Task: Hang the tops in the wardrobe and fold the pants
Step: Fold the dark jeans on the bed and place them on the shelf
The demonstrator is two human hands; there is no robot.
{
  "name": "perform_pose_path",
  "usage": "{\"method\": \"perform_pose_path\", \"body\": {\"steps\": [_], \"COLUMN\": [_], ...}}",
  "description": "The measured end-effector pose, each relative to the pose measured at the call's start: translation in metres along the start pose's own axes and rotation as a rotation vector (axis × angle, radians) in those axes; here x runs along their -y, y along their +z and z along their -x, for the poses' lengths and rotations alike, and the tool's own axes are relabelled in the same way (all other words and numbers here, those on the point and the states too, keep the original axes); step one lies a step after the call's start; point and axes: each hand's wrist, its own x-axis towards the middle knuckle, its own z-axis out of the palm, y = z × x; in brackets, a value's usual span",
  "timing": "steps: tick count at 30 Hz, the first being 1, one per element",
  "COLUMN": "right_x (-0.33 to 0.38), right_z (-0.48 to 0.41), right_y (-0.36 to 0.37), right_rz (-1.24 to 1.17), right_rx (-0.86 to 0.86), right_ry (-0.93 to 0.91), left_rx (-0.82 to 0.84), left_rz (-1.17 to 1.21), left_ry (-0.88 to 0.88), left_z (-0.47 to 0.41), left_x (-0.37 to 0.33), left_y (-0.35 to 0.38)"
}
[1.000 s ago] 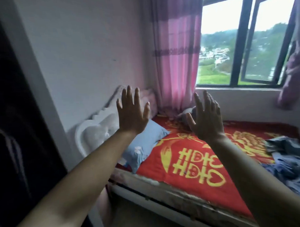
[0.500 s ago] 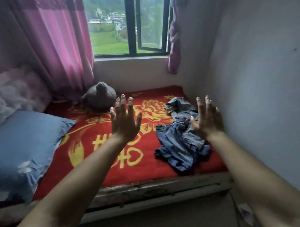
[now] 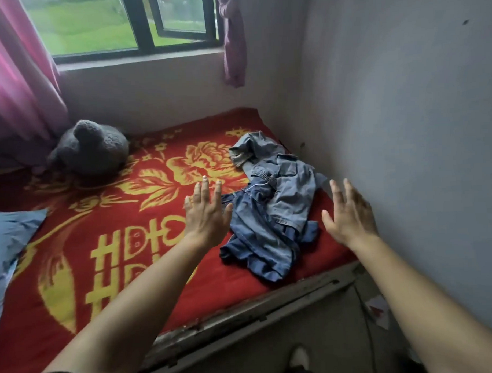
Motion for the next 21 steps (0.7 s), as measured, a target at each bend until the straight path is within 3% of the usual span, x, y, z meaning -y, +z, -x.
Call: {"method": "perform_pose_path", "body": {"steps": [10, 21], "right_x": [-0.046, -0.002], "right_z": [-0.146, -0.216], "right_y": [0.125, 0.266], "right_rz": [-0.033, -0.185], "right_rx": [0.304, 0.572], "right_ry": [-0.014, -0.068], "left_rx": [0.273, 0.522], "left_rz": [-0.134, 0.225], "left_ry": [-0.04, -0.478], "left_z": [-0.089, -0.157], "left_x": [-0.023, -0.01], "left_y": [0.112, 0.251]}}
